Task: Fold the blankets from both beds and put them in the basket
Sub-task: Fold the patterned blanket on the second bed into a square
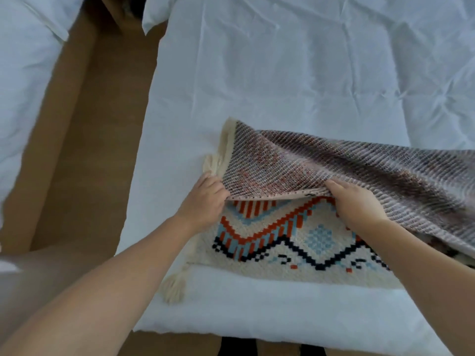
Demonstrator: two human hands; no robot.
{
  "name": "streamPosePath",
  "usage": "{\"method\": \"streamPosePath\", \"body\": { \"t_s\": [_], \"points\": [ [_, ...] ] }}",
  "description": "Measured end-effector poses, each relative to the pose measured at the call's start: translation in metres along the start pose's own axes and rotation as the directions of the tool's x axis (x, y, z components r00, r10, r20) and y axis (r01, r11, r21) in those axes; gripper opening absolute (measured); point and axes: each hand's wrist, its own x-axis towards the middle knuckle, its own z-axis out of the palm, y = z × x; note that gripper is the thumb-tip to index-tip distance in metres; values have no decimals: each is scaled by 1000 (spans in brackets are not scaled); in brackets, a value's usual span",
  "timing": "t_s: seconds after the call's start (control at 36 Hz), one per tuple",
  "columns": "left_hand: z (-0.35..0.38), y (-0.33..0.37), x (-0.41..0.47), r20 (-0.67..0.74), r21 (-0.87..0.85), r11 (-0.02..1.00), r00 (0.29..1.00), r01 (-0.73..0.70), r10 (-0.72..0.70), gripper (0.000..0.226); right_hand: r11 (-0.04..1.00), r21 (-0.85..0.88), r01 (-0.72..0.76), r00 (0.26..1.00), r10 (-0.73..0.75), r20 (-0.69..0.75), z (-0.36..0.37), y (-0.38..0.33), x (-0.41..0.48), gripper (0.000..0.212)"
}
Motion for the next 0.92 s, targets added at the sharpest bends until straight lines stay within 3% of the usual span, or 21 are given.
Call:
{"method": "streamPosePath", "body": {
  "t_s": [0.11,0.22,0.33,0.42,0.53,0.58,0.64,0.81,0.92],
  "points": [
    [-4,6,-43,290,-50,995,955,86,-67,14,993,-15,114,993,-114,42,24,-9,-36,64],
    [4,3,-85,328,-2,999,944,49,-46,42,977,-7,214,966,-210,151,49,-19,-70,66],
    [4,7,-109,370,52,995,924,85,-98,17,967,-11,256,951,-250,180,78,-26,-88,63],
    [-1,15,-116,440,59,991,888,116,-130,33,957,-41,286,951,-278,134,96,-28,-96,74],
    [12,17,-122,497,28,978,846,204,-191,34,934,-94,344,937,-336,98,117,-30,-99,77],
    [18,19,-124,537,48,954,797,297,-275,34,938,-122,326,943,-313,116,117,-29,-97,78],
    [23,21,-125,547,76,952,786,298,-290,35,947,-108,304,949,-290,124,118,-24,-100,73],
    [31,61,-100,480,148,975,850,167,-219,51,991,-129,-26,999,30,27,116,27,-110,70],
    [54,110,-70,446,132,990,889,53,-107,59,984,-129,-120,992,123,14,122,74,-116,73]
  ]
}}
